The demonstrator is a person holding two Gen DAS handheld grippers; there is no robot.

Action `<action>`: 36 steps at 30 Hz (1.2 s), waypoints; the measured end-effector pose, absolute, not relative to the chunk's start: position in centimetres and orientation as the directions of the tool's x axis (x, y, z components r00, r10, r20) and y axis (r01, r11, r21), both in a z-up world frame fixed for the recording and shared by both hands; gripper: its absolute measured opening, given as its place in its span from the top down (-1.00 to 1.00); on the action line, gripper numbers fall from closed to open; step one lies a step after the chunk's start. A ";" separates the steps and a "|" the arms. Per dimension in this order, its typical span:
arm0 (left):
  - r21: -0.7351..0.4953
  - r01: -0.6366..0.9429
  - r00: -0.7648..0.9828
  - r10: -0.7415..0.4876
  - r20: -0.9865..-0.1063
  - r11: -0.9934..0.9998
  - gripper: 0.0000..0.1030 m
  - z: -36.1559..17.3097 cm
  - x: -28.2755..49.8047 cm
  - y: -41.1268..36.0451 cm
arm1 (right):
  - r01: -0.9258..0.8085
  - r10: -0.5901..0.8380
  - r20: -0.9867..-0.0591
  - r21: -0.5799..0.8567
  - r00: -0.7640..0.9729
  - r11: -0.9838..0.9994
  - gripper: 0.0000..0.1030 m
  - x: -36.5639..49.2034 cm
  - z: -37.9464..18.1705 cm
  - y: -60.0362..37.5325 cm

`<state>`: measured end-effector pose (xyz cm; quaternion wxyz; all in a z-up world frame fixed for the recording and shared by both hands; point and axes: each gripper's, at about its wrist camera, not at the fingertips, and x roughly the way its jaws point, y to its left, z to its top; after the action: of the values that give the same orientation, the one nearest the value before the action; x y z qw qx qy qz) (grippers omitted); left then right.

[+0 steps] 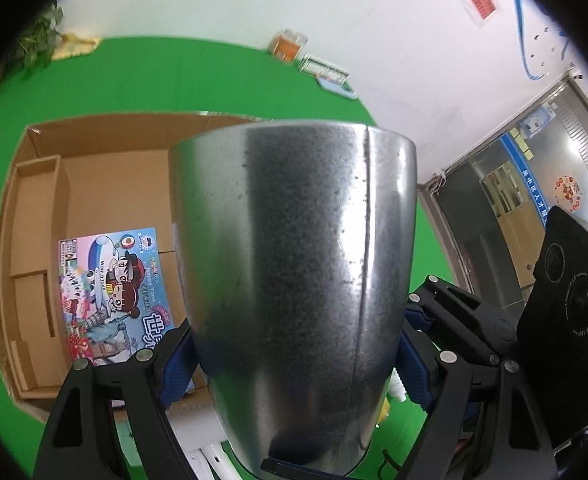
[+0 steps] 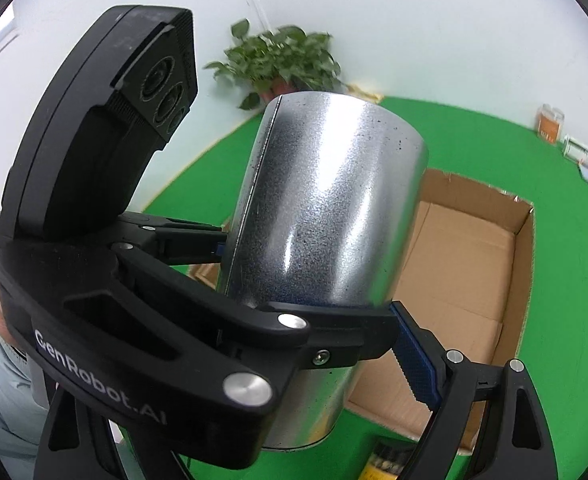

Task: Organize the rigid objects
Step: 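Carry the cylinder into the box beside the game box, release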

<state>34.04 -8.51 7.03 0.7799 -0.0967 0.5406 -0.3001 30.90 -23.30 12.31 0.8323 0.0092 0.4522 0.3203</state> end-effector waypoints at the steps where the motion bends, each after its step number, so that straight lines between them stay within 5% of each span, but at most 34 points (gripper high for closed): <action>1: -0.484 0.352 0.220 -0.573 -0.789 0.801 -0.63 6.3 34.5 -8.6 | -0.518 0.543 -0.752 0.316 0.374 0.795 -0.70 31.2 11.6 -23.4; 14: -0.527 0.253 0.046 -0.554 -0.831 0.812 -0.63 -3.8 36.5 -9.5 | -0.413 0.536 -0.820 0.424 0.203 0.806 -0.67 33.9 1.9 -23.2; 36: -0.448 0.233 0.012 -0.463 -0.886 0.863 -0.68 -6.2 38.3 -9.4 | -0.253 0.591 -0.793 0.547 0.147 0.798 -0.61 34.6 -2.6 -23.5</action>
<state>38.27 -9.40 -6.16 0.7058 -0.0873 0.6583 -0.2468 34.61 -23.54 -2.62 0.7435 0.1434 0.5883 0.2838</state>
